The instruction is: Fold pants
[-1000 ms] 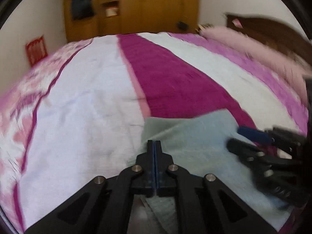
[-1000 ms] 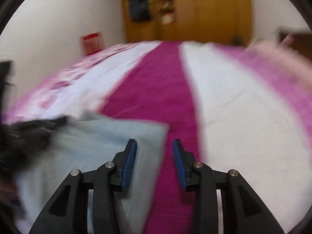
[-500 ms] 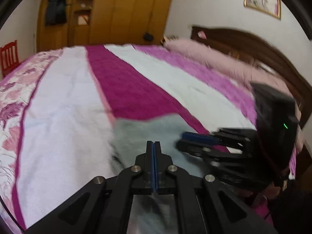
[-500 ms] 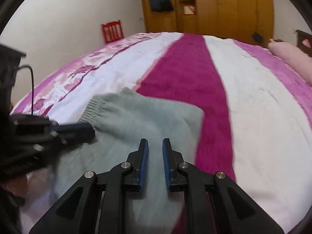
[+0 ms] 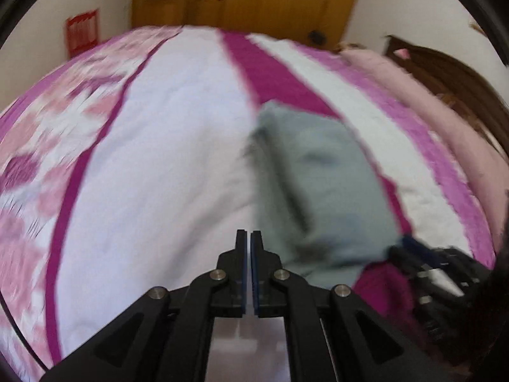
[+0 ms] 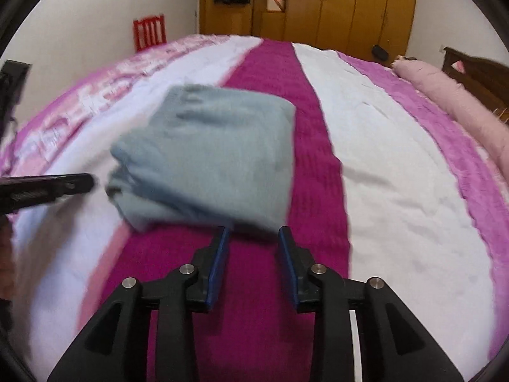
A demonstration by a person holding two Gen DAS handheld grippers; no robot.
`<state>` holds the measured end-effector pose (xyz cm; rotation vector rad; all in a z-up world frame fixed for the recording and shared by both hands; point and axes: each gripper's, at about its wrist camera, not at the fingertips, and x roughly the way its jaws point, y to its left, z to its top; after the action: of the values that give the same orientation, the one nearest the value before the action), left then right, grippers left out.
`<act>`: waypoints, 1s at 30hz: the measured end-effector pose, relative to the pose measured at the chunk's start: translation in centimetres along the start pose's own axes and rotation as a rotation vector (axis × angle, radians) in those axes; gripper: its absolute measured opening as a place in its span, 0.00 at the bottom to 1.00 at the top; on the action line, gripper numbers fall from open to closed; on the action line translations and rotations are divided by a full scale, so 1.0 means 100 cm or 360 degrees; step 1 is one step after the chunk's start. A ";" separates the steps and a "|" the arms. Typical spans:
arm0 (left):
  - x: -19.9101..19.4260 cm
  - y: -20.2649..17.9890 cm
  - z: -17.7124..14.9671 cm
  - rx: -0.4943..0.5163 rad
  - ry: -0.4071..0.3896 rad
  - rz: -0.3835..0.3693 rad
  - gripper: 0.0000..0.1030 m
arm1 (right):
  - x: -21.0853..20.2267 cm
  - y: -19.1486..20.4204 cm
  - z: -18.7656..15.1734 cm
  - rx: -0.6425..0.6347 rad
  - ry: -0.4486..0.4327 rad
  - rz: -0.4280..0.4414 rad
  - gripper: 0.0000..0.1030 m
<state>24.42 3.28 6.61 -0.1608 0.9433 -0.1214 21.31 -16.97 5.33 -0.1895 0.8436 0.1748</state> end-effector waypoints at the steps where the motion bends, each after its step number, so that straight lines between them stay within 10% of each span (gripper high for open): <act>1: 0.000 0.010 -0.006 -0.0062 0.0056 0.0005 0.01 | -0.003 0.001 -0.004 -0.0014 0.0012 -0.0034 0.32; 8: -0.036 0.027 -0.039 -0.0137 0.0064 0.0114 0.01 | -0.030 0.020 -0.036 -0.0054 0.0023 -0.0094 0.40; 14: -0.080 0.015 -0.077 0.0016 -0.0083 0.0237 0.01 | -0.079 0.020 -0.073 0.0353 -0.0074 0.0297 0.56; 19: -0.075 0.007 -0.130 0.0049 0.0012 0.0216 0.11 | -0.088 0.057 -0.117 0.0093 0.0159 0.0065 0.58; 30: -0.081 -0.010 -0.164 0.0126 -0.0044 0.0400 0.19 | -0.096 0.052 -0.130 0.0222 0.0446 0.0140 0.71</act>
<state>6.35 2.30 3.77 0.0297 0.9220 0.0756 4.46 -15.70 3.68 -0.0456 1.1401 0.1733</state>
